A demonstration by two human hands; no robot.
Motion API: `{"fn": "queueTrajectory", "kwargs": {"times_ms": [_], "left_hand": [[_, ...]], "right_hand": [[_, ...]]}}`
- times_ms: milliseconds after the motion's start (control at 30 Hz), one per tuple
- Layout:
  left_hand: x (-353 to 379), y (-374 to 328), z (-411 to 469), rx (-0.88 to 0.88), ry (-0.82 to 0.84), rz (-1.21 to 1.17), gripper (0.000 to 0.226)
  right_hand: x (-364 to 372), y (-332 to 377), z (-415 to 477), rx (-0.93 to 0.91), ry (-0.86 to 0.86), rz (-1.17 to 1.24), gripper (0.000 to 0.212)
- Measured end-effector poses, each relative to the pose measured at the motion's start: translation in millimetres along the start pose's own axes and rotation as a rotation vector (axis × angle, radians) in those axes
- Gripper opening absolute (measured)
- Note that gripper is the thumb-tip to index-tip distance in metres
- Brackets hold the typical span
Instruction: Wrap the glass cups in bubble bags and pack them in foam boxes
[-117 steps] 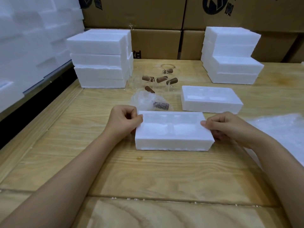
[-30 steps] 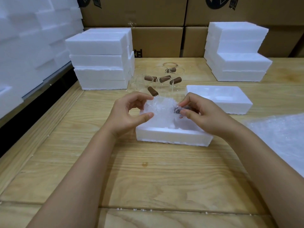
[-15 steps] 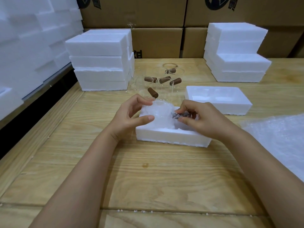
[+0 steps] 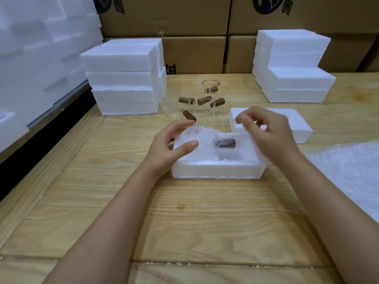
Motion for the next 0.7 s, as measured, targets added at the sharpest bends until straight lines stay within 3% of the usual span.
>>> {"fn": "queueTrajectory", "kwargs": {"times_ms": [67, 167, 267, 400, 567, 700], "left_hand": [[0.3, -0.1, -0.5, 0.008, -0.002, -0.009, 0.056], [1.5, -0.3, -0.9, 0.018, 0.011, -0.013, 0.055], [1.9, 0.2, 0.7, 0.015, 0.019, -0.054, 0.055], [1.4, 3.5, 4.5, -0.036, -0.051, -0.214, 0.041], [-1.4, 3.0, 6.9, -0.005, -0.173, -0.244, 0.048], [-4.9, 3.0, 10.7, 0.002, -0.243, -0.227, 0.038]], "right_hand": [[-8.7, -14.5, 10.4, 0.056, -0.085, -0.153, 0.016], [-16.7, -47.0, 11.0, 0.199, 0.105, -0.389, 0.034], [-16.6, -60.9, 3.6, 0.044, 0.194, -0.586, 0.040], [-15.6, -59.8, 3.4, -0.049, 0.079, -0.652, 0.028], [-23.4, -34.4, 6.0, -0.203, -0.215, -0.392, 0.020], [-24.9, 4.0, 9.6, -0.033, -0.325, 0.295, 0.021]]}}
Point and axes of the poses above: each hand's wrist, its own z-axis towards the middle knuckle, its own x-axis out of the palm, y = z × x, the point moved 2 cm from there along z, towards the middle knuckle, and after that the axes turned 12 degrees about -y, right-handed, at the moved point
